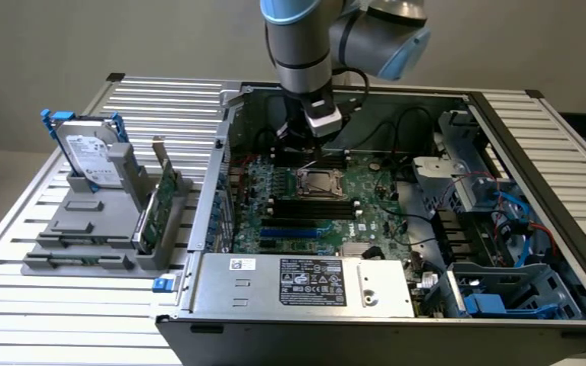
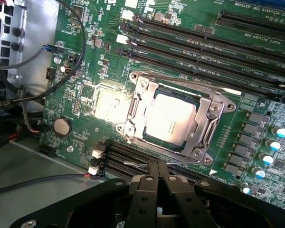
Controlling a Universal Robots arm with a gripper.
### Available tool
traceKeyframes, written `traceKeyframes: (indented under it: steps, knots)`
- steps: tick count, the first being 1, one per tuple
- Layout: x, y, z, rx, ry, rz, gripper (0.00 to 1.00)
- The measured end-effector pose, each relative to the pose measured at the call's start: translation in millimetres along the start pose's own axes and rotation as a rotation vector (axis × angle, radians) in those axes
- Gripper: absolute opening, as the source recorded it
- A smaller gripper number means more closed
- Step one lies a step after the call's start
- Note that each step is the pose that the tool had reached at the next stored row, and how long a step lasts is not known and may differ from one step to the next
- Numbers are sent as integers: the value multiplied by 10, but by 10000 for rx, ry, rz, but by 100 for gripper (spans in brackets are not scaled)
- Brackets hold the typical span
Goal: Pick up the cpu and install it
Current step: 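Install the first cpu locking lever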
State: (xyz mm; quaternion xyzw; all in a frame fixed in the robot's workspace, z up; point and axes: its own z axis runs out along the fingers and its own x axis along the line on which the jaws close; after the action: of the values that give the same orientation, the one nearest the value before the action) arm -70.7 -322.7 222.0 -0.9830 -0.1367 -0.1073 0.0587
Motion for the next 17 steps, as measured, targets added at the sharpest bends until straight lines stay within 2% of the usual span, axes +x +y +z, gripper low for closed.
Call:
traceKeyframes:
  steps: [3,9,17]
  knots:
    - [2,-5,-9,6,-38,12,11]
    - [15,-51,-5,3,-32,59,11]
    - [17,-56,-5,-3,-28,91,11]
